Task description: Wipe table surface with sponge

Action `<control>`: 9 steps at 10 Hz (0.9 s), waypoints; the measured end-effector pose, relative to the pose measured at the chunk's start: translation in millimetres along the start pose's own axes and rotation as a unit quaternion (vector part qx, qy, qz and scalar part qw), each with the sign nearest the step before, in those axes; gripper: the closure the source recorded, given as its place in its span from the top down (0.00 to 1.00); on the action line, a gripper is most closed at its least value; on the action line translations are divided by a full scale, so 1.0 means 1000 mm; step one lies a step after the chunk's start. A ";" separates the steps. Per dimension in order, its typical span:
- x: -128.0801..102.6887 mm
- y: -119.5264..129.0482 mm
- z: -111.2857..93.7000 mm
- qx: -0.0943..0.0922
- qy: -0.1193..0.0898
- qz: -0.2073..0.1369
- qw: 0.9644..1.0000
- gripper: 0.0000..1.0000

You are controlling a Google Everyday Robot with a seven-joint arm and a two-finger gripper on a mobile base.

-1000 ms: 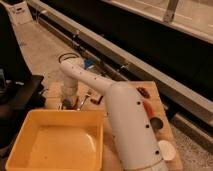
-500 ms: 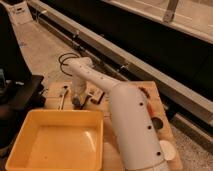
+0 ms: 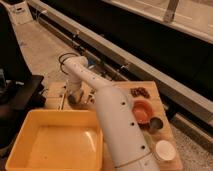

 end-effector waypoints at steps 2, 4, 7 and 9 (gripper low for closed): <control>-0.022 -0.003 0.002 -0.001 -0.003 -0.012 1.000 0.00; -0.043 0.004 0.001 -0.008 -0.008 -0.013 1.000 0.00; -0.048 0.024 -0.005 -0.015 -0.008 0.009 1.000 0.00; -0.034 0.035 -0.010 -0.014 0.000 0.029 0.999 0.00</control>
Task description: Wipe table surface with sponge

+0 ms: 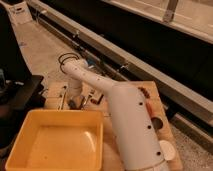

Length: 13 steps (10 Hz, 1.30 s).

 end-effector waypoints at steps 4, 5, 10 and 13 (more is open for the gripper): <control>0.035 -0.018 0.000 0.013 0.007 -0.002 1.000 0.00; 0.035 -0.031 0.003 0.019 0.005 -0.013 1.000 0.00; -0.014 -0.057 0.007 0.029 -0.009 -0.065 0.997 0.00; -0.031 -0.027 0.000 0.016 -0.013 -0.041 0.999 0.00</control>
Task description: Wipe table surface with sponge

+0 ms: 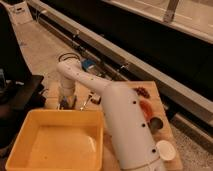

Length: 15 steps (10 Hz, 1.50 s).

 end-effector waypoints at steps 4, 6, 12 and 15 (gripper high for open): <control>0.014 0.032 -0.012 -0.019 0.009 0.046 0.999 0.00; 0.039 0.028 -0.011 -0.021 0.012 0.047 0.999 0.00; 0.049 -0.009 0.006 -0.003 -0.001 0.012 1.000 0.00; 0.021 -0.006 0.008 0.007 -0.007 0.008 1.000 0.00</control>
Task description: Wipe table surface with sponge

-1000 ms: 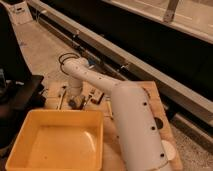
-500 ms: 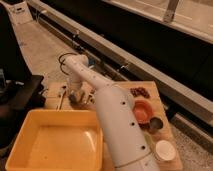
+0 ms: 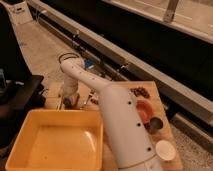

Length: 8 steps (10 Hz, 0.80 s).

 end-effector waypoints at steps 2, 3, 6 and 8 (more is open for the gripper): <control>-0.006 0.016 -0.003 -0.002 0.000 0.018 1.000 0.00; -0.001 0.028 -0.007 -0.002 0.003 0.030 1.000 0.00; 0.030 0.046 -0.015 -0.008 0.013 0.062 0.998 0.00; 0.049 0.034 -0.014 -0.007 0.015 0.057 0.998 0.00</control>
